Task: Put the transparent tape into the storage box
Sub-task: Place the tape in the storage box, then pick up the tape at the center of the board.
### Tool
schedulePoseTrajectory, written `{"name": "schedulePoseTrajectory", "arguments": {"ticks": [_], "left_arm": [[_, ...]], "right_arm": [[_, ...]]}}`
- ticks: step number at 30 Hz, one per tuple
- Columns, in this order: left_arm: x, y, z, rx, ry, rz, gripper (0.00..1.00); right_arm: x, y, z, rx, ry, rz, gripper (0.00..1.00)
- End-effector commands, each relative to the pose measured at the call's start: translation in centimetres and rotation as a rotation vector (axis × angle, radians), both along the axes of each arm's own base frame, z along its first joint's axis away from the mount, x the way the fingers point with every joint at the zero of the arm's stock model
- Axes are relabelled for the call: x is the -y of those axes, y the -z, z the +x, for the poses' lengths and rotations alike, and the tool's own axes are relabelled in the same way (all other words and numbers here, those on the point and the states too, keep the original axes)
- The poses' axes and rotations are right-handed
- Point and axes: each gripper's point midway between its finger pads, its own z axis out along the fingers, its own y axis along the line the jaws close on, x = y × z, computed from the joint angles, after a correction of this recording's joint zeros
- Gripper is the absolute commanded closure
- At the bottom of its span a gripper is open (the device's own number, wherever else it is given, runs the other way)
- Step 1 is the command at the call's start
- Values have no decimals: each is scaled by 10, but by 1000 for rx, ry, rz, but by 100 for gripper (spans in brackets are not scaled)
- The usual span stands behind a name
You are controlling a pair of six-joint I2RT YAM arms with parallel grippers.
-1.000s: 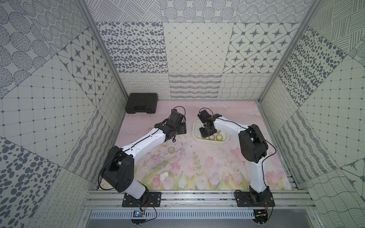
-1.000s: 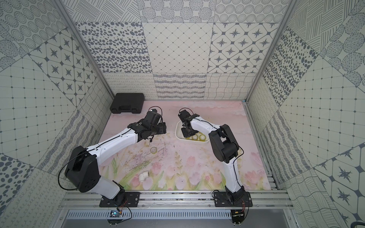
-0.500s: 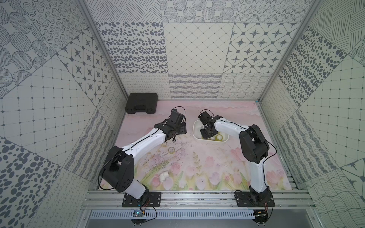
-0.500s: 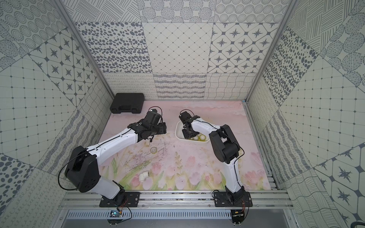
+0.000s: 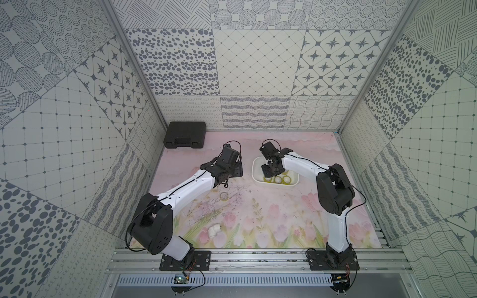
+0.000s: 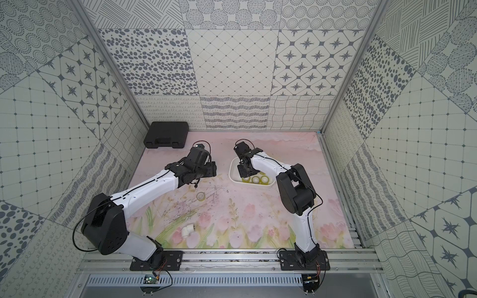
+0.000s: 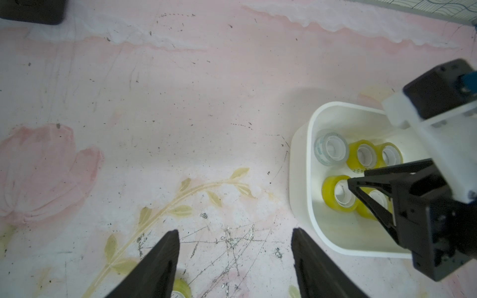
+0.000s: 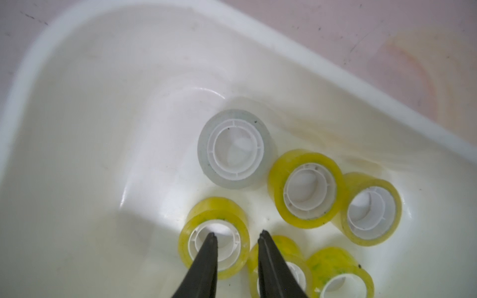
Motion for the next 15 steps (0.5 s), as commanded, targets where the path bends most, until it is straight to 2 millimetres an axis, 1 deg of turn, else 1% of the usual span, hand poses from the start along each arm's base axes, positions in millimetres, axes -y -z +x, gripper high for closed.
{"name": "schedulePoseTrajectory", "arguments": {"ticks": [1, 3, 4, 7, 12, 15], "left_arm": [[-7, -4, -1, 13, 3, -5, 26], [-9, -1, -6, -4, 2, 1, 26], [-10, 1, -8, -14, 2, 2, 25], [-13, 8, -17, -42, -2, 6, 25], [-24, 15, -33, -74, -31, 9, 23], [-31, 17, -45, -83, -56, -8, 21]], "right_arm": [[-9, -47, 11, 87, 17, 83, 70], [-11, -57, 13, 103, 19, 102, 69], [-13, -62, 14, 107, 19, 115, 64], [-17, -72, 14, 116, 22, 150, 64], [-24, -86, 13, 122, 35, 212, 52], [-29, -94, 12, 127, 35, 238, 50]]}}
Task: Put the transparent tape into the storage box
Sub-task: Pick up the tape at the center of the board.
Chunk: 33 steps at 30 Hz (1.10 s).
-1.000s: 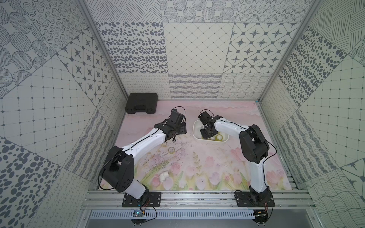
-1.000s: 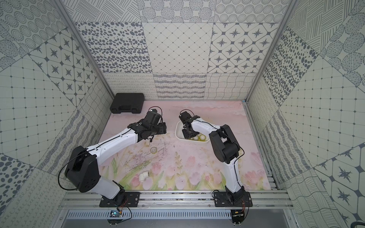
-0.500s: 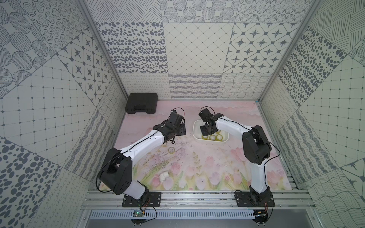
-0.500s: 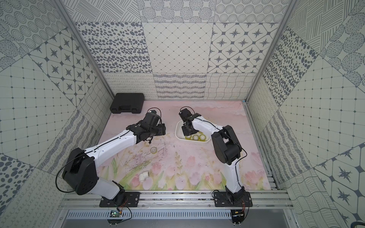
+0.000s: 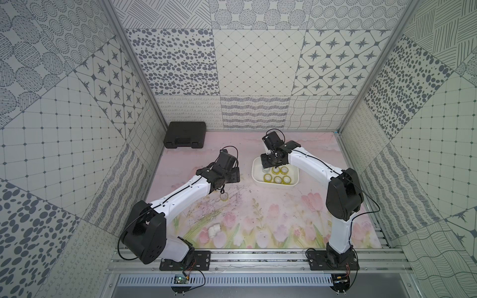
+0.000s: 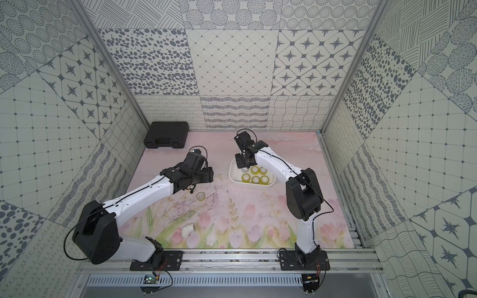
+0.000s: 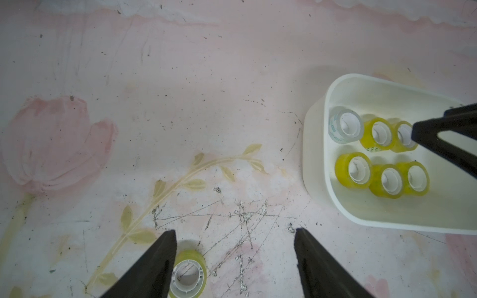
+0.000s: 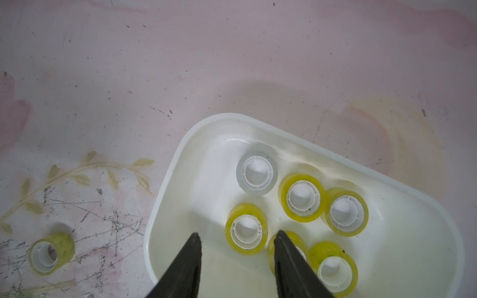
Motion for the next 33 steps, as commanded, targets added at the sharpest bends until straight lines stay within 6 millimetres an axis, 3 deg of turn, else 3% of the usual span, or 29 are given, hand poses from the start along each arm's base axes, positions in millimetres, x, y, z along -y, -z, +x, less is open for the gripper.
{"name": "schedulePoseTrajectory", "arguments": {"ticks": [1, 6, 15, 22, 24, 29, 31, 33], "left_arm": [[-18, 9, -23, -65, -55, -12, 21], [-29, 21, -41, -129, -98, 4, 20], [-36, 36, -54, -185, -147, -3, 18], [-44, 58, -70, -255, -207, -20, 15], [-46, 62, -73, -271, -228, -22, 15], [-52, 73, -81, -307, -273, -44, 15], [-55, 79, -85, -329, -291, -55, 15], [-57, 84, -86, -341, -309, -62, 15]], "right_arm": [[-10, -29, 2, 37, 8, 82, 49], [-17, -43, 1, 64, 1, 129, 45], [-26, -53, -6, 70, -21, 157, 38], [-31, -50, -10, 54, -30, 173, 35], [-31, -49, -11, 50, -23, 170, 26], [-35, -52, -11, 48, -25, 194, 24], [-35, -52, -10, 48, -22, 195, 4], [-35, -53, -10, 52, -19, 193, 4]]}}
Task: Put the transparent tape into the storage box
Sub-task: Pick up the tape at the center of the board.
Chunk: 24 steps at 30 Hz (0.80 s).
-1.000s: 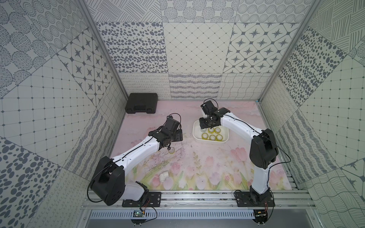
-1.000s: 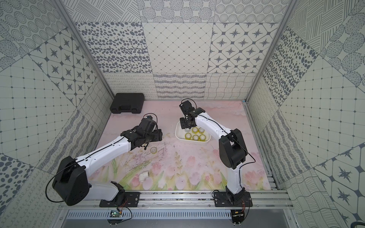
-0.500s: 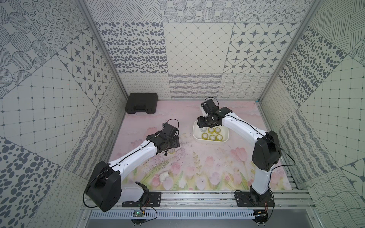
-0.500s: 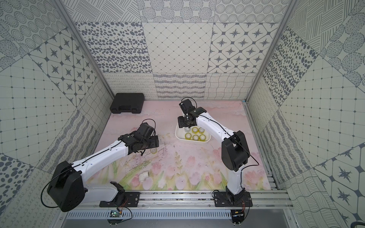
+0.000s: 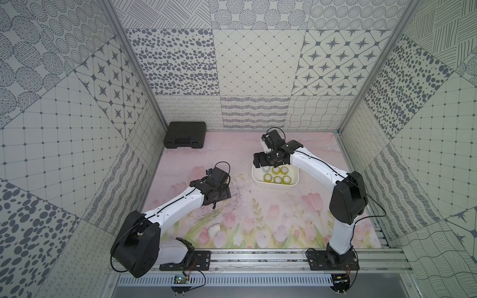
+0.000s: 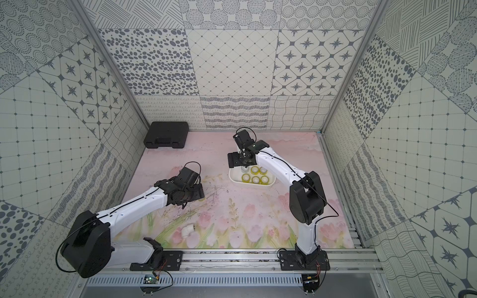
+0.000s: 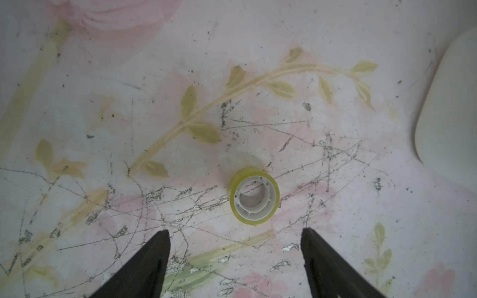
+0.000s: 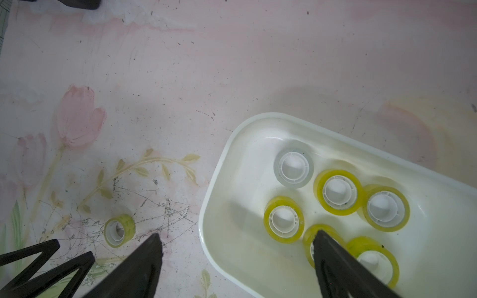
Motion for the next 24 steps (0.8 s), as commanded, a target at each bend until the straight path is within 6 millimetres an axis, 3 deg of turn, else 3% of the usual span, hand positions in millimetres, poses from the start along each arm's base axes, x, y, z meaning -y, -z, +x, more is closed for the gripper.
{"name": "schedulePoseTrajectory", "arguments": {"ticks": [1, 8, 24], "left_arm": [[-6, 14, -13, -71, -83, -42, 15], [-15, 29, -15, -102, -127, -65, 17], [0, 36, 19, -59, -76, -78, 23]], "right_arm": [[-8, -29, 7, 68, 4, 60, 4], [-11, -28, 7, 61, 0, 65, 4], [-10, -30, 9, 70, 9, 61, 5]]}}
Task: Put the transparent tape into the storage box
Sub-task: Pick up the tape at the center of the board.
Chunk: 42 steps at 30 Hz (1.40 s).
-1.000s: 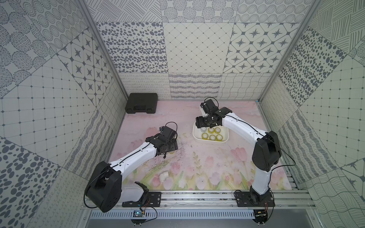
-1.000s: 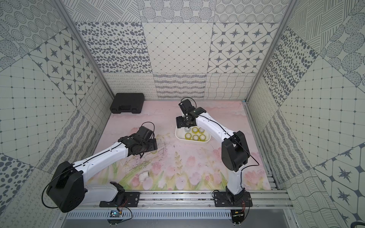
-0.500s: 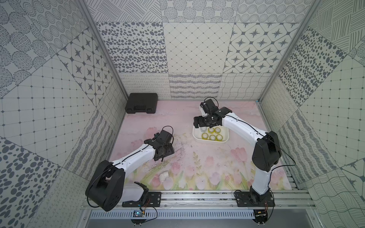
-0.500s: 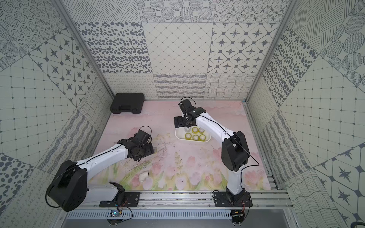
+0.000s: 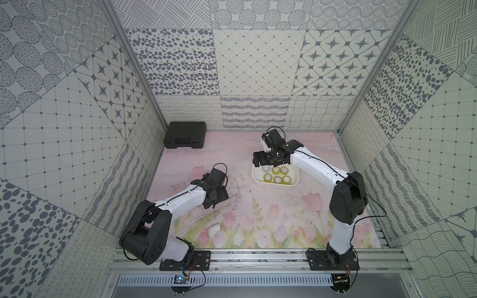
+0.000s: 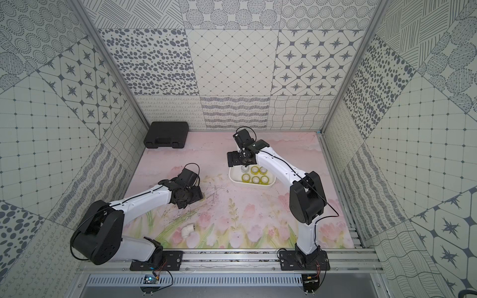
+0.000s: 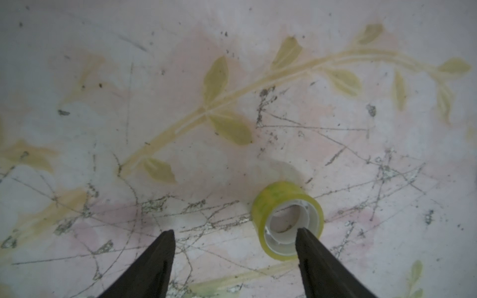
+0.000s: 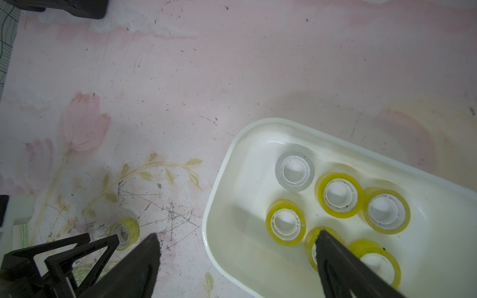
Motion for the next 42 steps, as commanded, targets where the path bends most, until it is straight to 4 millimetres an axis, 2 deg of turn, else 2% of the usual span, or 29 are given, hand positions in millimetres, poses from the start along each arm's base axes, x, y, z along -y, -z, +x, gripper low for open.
{"name": "schedulePoseTrajectory", "arguments": {"ticks": [1, 6, 10, 14, 25, 29, 33, 42], "left_arm": [[8, 0, 16, 33, 17, -23, 25], [7, 9, 12, 3, 15, -16, 34], [4, 12, 5, -7, -1, -19, 46], [2, 19, -1, -20, -17, -23, 53], [7, 26, 2, -19, -8, -32, 70], [8, 25, 2, -15, 0, -30, 83], [6, 18, 2, 3, 11, -23, 99], [4, -25, 14, 117, 67, 1, 100]], "right_arm": [[-8, -26, 6, 61, -1, 47, 6], [-7, -28, 8, 68, 2, 45, 8], [-8, -25, 7, 64, -1, 43, 8], [-7, -23, 7, 61, 0, 38, 8], [-7, -25, 7, 64, 3, 40, 8], [-6, -25, 7, 67, 9, 39, 8], [-6, -27, 8, 68, 14, 42, 7], [-6, -30, 11, 76, 24, 40, 3]]}}
